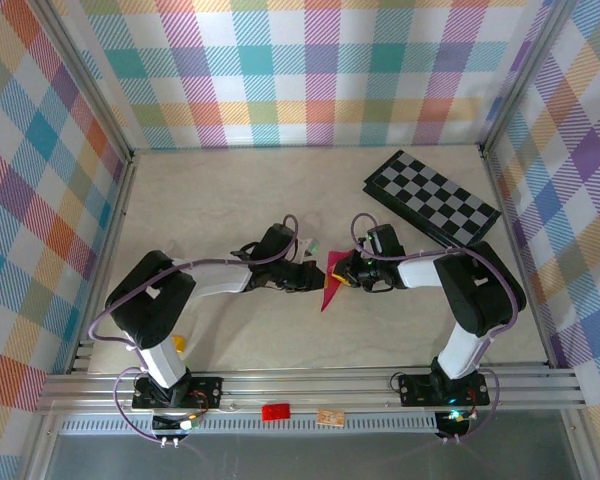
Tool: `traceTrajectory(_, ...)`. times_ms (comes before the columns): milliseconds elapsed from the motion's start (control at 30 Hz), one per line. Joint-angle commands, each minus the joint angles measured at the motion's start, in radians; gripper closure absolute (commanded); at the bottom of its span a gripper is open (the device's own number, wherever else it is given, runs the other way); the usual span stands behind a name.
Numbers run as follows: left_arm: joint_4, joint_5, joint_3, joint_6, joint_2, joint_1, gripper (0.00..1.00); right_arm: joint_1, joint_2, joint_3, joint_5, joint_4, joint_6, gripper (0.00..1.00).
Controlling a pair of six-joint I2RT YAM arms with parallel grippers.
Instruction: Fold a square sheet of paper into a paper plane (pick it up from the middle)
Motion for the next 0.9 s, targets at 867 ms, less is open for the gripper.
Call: traceTrajectory(867,-0.113,0.014,0.049,0.059,0.198,-0.03,0.97,-0.003,0.046,-0.002,0.038,-0.072,-0.009,0.83)
